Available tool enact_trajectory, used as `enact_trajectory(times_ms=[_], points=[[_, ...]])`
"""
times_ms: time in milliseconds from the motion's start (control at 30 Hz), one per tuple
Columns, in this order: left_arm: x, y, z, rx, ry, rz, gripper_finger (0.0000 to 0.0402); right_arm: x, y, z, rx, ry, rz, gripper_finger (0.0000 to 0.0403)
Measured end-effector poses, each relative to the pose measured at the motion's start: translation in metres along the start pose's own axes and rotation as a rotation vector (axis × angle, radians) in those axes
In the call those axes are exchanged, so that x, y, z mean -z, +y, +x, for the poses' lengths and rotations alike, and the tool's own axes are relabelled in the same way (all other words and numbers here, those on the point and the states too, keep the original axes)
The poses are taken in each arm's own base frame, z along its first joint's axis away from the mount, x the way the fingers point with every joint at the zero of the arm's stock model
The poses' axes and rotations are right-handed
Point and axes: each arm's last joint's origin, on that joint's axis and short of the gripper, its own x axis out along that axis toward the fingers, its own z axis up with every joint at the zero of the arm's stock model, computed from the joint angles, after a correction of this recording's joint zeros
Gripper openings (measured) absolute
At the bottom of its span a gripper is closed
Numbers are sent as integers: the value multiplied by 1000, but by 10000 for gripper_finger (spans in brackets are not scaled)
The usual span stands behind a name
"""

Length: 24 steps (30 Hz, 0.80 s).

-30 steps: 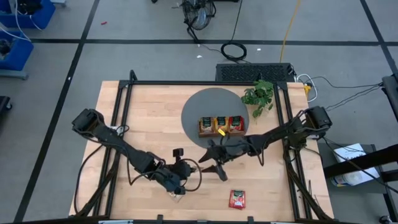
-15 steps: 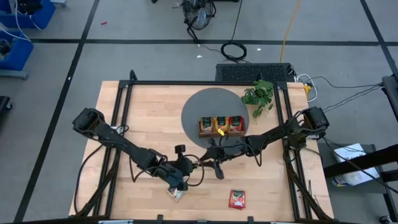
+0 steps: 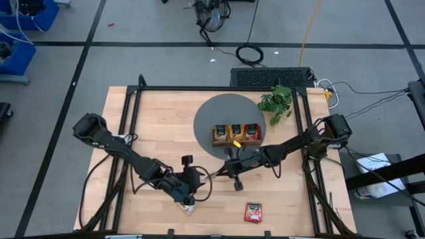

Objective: Pick & Place Tea
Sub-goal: Put the top brown tea packet into the left section of the wooden organizer

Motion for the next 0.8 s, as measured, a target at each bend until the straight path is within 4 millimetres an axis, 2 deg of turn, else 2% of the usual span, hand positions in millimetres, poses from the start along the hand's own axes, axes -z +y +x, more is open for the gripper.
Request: enact_trajectory(times_ms=[167, 333, 500, 800], points=[[-3, 3, -2, 5, -14, -74, 212, 15, 3, -12, 54, -112, -110, 4], [-6, 16, 10, 11, 13, -146, 240, 14, 13, -16, 60, -175, -236, 3], [-12, 24, 21, 78, -3, -189, 252, 12, 18, -15, 155, -169, -301, 3], [-10, 30, 32, 80, 22, -172, 253, 11, 16, -15, 165, -173, -264, 3]])
